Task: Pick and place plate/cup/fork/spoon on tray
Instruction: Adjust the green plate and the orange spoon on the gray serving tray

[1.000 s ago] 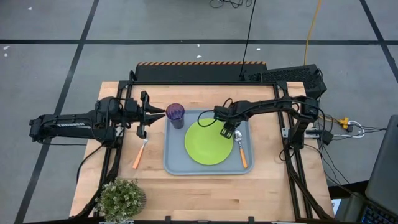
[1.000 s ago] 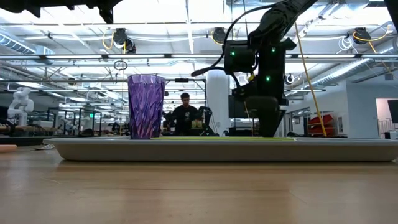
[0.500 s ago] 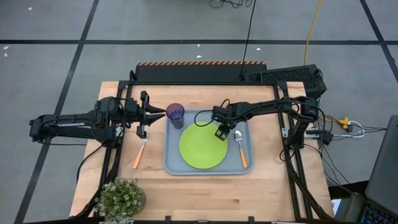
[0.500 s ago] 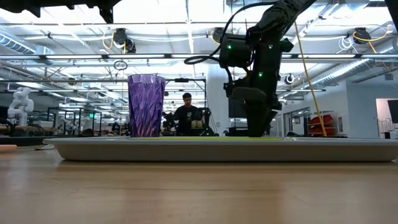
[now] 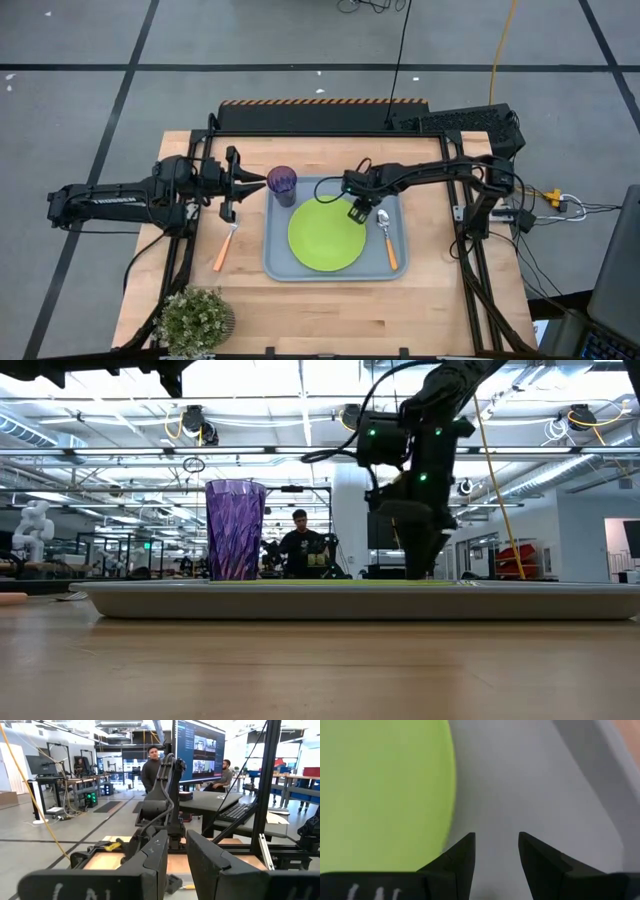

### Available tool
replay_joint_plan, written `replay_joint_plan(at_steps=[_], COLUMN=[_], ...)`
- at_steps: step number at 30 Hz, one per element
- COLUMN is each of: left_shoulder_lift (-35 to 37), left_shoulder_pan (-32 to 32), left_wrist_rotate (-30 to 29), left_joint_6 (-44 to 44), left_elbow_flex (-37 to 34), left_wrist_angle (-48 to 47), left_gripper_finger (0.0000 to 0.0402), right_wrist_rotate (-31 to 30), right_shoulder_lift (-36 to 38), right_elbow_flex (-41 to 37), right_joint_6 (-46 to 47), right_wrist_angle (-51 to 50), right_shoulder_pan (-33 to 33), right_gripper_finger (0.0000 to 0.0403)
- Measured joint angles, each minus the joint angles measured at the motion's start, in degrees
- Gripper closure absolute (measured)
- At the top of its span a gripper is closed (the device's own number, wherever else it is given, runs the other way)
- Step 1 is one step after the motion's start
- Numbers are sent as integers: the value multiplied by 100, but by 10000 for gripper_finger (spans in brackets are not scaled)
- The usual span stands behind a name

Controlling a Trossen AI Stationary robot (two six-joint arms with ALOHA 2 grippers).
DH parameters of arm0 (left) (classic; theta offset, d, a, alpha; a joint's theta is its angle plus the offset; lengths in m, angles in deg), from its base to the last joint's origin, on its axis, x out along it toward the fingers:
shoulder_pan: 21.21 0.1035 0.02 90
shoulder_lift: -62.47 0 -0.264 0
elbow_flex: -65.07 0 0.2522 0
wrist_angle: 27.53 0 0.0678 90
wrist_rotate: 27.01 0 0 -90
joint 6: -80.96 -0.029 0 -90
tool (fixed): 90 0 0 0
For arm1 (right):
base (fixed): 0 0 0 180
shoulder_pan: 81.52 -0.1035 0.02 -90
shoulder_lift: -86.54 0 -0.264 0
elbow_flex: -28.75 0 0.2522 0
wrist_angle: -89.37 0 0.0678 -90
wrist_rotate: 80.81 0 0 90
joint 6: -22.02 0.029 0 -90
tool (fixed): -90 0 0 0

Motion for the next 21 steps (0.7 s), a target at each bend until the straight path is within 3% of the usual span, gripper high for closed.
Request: replay_joint_plan(at_steps=[12, 21], left_shoulder_lift=[0, 0], left_shoulder_pan=[1, 0], left_wrist_rotate=[2, 4], left_joint_6=[-51, -25], left_elbow_flex=[0, 0], left_wrist_angle=[-14, -12], left_gripper_finger=[327, 327], right_wrist_rotate=[74, 127], right_shoulder_lift=[1092, 941], right_elbow_flex=[-2, -4], right_joint_6=[364, 704], right_wrist_angle=[-630, -1179], right_shoulder_pan=[-421, -1523], right_gripper_finger=[259, 259])
